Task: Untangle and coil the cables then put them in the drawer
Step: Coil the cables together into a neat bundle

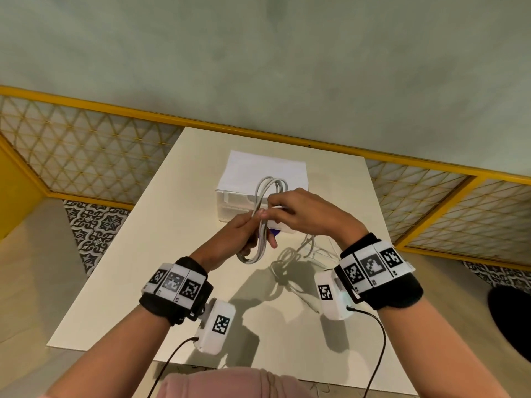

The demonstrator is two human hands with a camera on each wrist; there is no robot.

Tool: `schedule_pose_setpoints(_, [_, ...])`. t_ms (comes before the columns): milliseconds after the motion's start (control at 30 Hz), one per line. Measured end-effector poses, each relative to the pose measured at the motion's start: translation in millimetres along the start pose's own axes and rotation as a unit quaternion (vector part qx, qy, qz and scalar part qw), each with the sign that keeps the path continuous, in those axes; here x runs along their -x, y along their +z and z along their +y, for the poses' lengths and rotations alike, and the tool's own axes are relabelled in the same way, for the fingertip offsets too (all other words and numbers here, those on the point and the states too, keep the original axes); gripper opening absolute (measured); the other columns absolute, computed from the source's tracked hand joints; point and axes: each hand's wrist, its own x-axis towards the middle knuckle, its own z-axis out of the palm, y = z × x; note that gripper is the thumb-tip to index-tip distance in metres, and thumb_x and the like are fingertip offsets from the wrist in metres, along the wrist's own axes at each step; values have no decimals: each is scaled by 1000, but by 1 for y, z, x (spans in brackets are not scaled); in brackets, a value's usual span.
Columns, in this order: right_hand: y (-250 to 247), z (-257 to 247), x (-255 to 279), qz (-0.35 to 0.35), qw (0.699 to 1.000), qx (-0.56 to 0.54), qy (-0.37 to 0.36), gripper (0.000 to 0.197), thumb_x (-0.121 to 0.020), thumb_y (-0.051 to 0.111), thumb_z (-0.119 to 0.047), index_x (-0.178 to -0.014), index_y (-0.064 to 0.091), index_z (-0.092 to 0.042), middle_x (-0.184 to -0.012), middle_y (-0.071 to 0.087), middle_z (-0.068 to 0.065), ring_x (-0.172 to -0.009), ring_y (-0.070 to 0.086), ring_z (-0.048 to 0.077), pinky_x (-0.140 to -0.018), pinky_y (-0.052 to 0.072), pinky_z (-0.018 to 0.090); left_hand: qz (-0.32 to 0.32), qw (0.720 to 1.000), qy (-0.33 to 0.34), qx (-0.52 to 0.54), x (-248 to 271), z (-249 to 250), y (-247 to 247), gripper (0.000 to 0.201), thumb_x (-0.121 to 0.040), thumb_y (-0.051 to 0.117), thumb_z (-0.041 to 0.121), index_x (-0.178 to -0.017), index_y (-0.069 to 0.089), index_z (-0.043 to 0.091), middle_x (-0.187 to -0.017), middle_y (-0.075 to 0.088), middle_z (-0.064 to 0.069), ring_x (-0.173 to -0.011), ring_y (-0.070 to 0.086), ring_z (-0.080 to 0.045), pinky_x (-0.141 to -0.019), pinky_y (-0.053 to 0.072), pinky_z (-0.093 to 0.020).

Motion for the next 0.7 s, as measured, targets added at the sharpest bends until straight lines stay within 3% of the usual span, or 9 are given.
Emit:
schedule_pose_setpoints(67, [0, 1, 0, 11, 1000, 9, 3, 31, -93, 47, -47, -70, 49, -27, -59, 50, -10, -56, 46, 8, -53, 34, 28, 8, 999, -6, 35, 1, -3, 0, 38, -102, 30, 40, -85, 54, 15, -69, 66, -6, -47, 28, -9, -42, 25, -18])
schedule_pose_setpoints(167, [1, 1, -1, 21, 1000, 18, 6, 31, -92, 49, -48, -65, 43, -35, -58, 47, -15, -55, 45, 4, -51, 31, 23, 6, 999, -13, 31, 0, -4, 1, 35, -102, 29, 38, -84, 50, 17, -61, 61, -3, -44, 32, -7, -44, 24, -20])
schedule_pose_setpoints(300, [1, -1, -1, 13, 1000, 22, 15, 27, -91, 52, -49, -72, 51, -29, -59, 47, -14, -55, 44, 5, -50, 28, 21, -12, 1000, -13, 18, 3, -3, 2, 41, -102, 25, 41, -77, 49, 18, -59, 57, 0, -45, 30, -8, -46, 23, -22])
schedule_pose_setpoints(400, [1, 2, -2, 5, 999, 4, 34, 27, -87, 57, -50, -70, 55, -29, -59, 49, -13, -54, 44, 4, -51, 30, 22, -34, 999, -14, -21, 9, -1, 2, 46, -101, 17, 46, -79, 52, 25, -67, 55, 0, -55, 32, -14, -51, 28, -20])
schedule_pose_setpoints(500, [2, 4, -3, -16, 998, -34, 48, 21, -82, 63, -49, -67, 62, -35, -65, 62, -10, -59, 53, 7, -53, 40, 30, -77, 993, -49, -77, 11, -3, -1, 56, -96, 8, 59, -89, 52, 25, -75, 53, 1, -72, 32, -23, -64, 32, -28])
schedule_pose_setpoints(567, [2, 3, -4, -23, 997, -51, 52, 25, -80, 65, -49, -74, 72, -26, -73, 70, -1, -62, 58, 12, -57, 44, 36, -100, 989, -66, -83, 10, -5, -3, 65, -93, 4, 63, -93, 52, 18, -74, 52, 3, -72, 33, -23, -67, 32, -30])
schedule_pose_setpoints(700, [-5, -1, -4, -15, 994, -92, 55, 34, -71, 75, -47, -78, 69, -14, -69, 67, 7, -57, 51, 12, -54, 40, 31, -129, 989, -60, -52, 10, -7, -7, 45, -101, 18, 49, -83, 44, 16, -72, 49, 4, -58, 29, -13, -58, 27, -24])
